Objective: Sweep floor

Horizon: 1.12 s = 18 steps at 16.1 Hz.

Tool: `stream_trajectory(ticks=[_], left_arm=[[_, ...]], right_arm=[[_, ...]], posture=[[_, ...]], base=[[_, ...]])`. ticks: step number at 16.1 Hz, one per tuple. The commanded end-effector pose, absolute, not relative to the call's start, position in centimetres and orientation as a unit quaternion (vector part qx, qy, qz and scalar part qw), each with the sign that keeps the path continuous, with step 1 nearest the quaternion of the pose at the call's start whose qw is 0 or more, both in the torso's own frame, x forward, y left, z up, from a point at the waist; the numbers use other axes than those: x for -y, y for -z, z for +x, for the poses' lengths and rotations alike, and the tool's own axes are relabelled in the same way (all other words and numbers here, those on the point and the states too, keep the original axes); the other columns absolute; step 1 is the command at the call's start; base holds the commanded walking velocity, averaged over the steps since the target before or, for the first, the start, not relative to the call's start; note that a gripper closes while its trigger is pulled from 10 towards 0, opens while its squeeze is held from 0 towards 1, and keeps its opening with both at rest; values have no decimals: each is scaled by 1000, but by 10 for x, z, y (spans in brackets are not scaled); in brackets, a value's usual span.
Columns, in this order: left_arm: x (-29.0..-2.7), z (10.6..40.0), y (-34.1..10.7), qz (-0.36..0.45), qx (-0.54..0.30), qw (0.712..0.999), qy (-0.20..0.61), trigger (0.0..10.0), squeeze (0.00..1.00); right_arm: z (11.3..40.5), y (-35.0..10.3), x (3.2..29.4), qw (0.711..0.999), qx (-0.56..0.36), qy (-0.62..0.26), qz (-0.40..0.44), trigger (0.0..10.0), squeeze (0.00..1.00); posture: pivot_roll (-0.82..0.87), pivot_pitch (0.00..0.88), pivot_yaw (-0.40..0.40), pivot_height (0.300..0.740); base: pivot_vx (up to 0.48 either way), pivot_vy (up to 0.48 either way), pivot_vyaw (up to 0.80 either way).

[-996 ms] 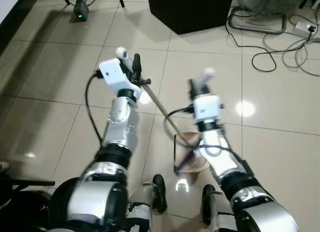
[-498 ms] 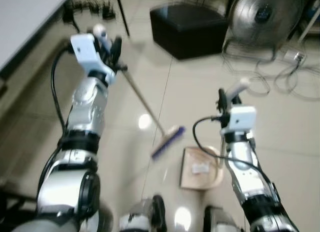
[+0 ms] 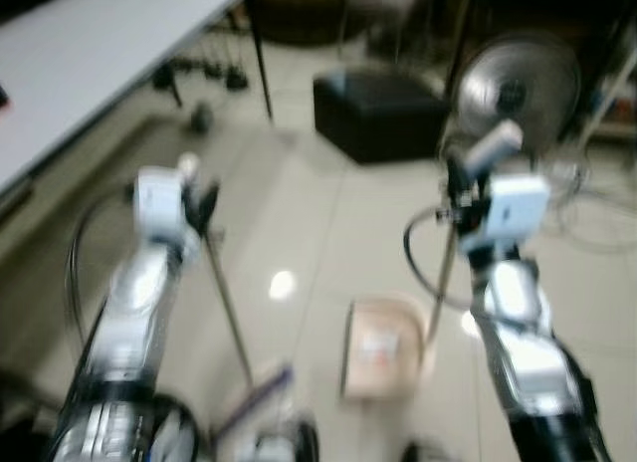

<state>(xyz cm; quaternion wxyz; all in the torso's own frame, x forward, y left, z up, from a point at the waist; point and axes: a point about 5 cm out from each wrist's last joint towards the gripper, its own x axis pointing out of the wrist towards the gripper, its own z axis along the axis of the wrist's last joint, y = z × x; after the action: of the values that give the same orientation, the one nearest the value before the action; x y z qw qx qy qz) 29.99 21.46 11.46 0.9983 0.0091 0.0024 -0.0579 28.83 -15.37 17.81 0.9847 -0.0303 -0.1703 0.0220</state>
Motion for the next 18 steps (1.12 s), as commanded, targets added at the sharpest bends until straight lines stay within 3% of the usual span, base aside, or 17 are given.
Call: stream_trajectory(ticks=[1,3,8,18], left_arm=[[-208,302,-136,29,36,996,70,10000,0],[-203,284,-128,33,24,997,69,10000,0],[-181,272,-130,39,16,994,102,10000,0],[-177,261,-130,34,-5,993,109,10000,0]], right_arm=[[284,-196,155,981,193,-23,-20,10000,0],[281,-204,164,983,183,-3,4,10000,0],[282,-220,176,986,166,11,10,10000,0],[285,-240,178,988,155,-15,1,10000,0]], posture=[[-14,0,70,740],[-3,0,64,740],[1,0,59,740],[5,0,51,740]], base=[[0,0,0],[0,0,0],[0,0,0],[0,-254,0]])
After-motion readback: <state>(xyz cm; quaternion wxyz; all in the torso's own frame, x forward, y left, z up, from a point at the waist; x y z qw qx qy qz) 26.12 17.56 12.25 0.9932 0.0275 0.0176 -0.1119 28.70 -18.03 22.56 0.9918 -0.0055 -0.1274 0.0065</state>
